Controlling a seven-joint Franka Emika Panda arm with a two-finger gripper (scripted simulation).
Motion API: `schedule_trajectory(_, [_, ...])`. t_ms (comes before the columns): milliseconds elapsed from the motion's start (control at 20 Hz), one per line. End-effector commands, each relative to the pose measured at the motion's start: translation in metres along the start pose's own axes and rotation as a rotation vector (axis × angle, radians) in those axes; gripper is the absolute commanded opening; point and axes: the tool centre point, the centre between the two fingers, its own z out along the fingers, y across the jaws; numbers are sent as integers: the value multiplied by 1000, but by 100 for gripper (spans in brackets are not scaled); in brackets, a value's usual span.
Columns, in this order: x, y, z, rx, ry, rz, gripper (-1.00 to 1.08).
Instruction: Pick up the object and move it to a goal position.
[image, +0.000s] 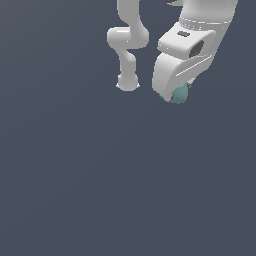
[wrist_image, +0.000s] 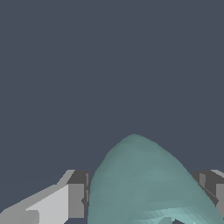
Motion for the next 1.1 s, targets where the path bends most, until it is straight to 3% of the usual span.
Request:
schedule_trajectory(0, [8,-5,-19,1,-1,1,-100])
schedule_trajectory(600, [38,-24,-86,1,-1,2,-100])
schedule_trajectory(1050, [51,-31,-113,1,-1,2,-100])
